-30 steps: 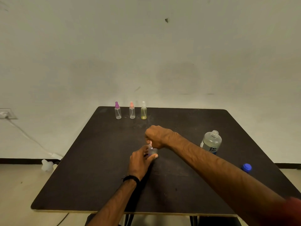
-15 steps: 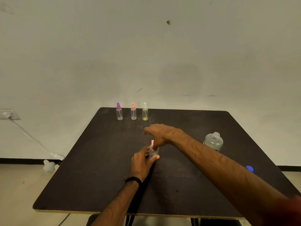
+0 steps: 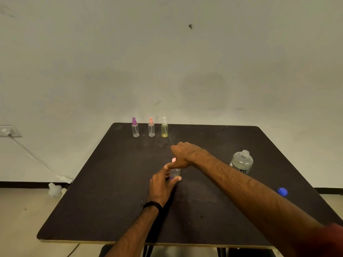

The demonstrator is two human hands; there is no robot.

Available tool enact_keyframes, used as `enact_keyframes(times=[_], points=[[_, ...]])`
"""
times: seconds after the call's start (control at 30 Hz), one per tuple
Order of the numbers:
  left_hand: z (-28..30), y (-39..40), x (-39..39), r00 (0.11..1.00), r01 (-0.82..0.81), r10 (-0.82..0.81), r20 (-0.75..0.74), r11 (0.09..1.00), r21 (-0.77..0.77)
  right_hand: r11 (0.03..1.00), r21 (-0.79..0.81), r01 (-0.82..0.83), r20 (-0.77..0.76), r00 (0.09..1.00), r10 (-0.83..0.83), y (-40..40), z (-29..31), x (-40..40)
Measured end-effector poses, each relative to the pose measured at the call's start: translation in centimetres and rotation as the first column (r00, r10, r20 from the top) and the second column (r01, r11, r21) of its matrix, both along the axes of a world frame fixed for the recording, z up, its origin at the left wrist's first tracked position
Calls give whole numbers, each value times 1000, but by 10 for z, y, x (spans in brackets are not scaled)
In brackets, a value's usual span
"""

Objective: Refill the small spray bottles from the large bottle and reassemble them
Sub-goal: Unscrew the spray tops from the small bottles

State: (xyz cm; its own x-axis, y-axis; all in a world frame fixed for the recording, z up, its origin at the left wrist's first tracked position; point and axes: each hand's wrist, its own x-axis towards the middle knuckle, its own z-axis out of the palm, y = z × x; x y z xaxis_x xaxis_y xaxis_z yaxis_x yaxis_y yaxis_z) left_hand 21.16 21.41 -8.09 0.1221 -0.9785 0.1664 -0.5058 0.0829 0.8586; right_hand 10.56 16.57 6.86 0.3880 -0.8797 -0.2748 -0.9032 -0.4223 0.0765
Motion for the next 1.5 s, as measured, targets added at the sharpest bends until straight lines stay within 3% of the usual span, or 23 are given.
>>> enact_keyframes(times=[0.1,0.27,0.43,0.77,1.17,1.5], points=[[1,1,0,1000,1,-1,5,1000,2,999,-45,-8,21,1000,9,2,-4,2],[-1,-1,0,1000,-12,12,-2,999,30,989,144,-11,94,996,-3,-5,3,4],[-3,-2,1,1000,-15,15,9,1000,4,999,-33,14,24,1000,-13,-2,-5,4],[1,0,0,1000,1,-1,-17,1000,14,999,24,-44,151,988,40,-7,-7,-2],[-4,-1,0,1000,-13,13,4,1000,-15,997,-72,-42,478,875,71,18,-1,-67],[-4,1,-1,1000,-18,17,-17,1000,-10,995,56,81,359,928,-96,77,-39,-169]])
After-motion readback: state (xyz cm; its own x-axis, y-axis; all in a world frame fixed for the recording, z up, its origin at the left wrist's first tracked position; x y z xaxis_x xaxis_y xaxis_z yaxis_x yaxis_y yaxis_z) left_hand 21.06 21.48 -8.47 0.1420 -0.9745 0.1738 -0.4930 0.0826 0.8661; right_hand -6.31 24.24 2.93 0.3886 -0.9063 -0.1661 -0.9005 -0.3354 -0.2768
